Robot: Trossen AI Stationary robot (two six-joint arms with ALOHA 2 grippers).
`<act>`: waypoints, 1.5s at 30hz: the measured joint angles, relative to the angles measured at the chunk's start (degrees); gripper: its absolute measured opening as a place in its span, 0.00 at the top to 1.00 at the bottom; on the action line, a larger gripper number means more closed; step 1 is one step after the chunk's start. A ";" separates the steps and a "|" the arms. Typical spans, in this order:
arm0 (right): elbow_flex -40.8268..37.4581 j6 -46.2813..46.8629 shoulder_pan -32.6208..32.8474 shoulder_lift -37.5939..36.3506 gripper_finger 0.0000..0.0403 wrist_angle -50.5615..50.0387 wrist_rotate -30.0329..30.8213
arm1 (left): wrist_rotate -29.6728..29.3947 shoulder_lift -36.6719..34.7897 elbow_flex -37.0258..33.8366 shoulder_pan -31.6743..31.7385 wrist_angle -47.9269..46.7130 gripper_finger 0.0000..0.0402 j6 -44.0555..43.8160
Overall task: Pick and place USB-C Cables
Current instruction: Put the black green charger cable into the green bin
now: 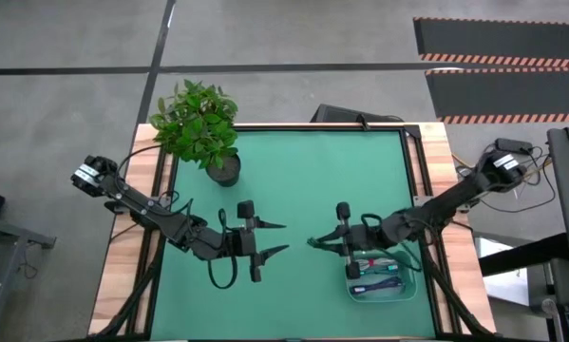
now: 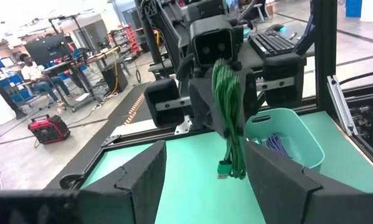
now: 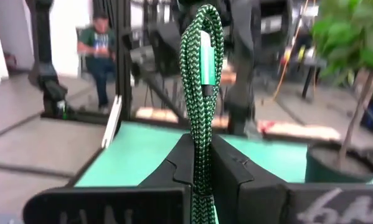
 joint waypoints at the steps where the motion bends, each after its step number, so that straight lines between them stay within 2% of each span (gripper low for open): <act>1: 0.83 1.40 0.00 -0.73 0.96 -3.46 0.00 | 0.00 0.00 0.00 0.00 0.01 0.50 0.00; 9: 11.50 10.04 0.54 -1.66 0.96 -33.27 -0.11 | 0.00 0.00 0.00 0.02 0.02 0.50 0.00; 20: 26.06 29.24 2.84 -1.71 0.96 -73.32 -1.86 | 0.00 0.00 -0.13 0.00 0.00 0.50 0.00; 23: 28.41 35.20 3.15 -1.70 0.96 -83.00 -6.59 | 0.00 0.00 -0.15 0.00 0.01 0.50 0.00; 26: 29.05 40.55 3.61 -1.72 0.96 -90.30 -15.48 | 0.00 0.00 -0.15 0.02 0.00 0.50 -0.02; 29: 28.09 44.33 4.77 -1.72 0.96 -93.92 -20.18 | -0.02 0.00 -0.15 0.00 0.02 0.50 -0.02; 38: 23.72 47.87 7.32 -1.72 0.96 -95.73 -25.82 | -0.02 0.00 -0.15 0.02 0.04 0.50 -0.04; 45: 20.61 47.93 8.39 -1.72 0.96 -95.72 -26.11 | -0.02 0.00 -0.15 0.02 0.04 0.50 -0.02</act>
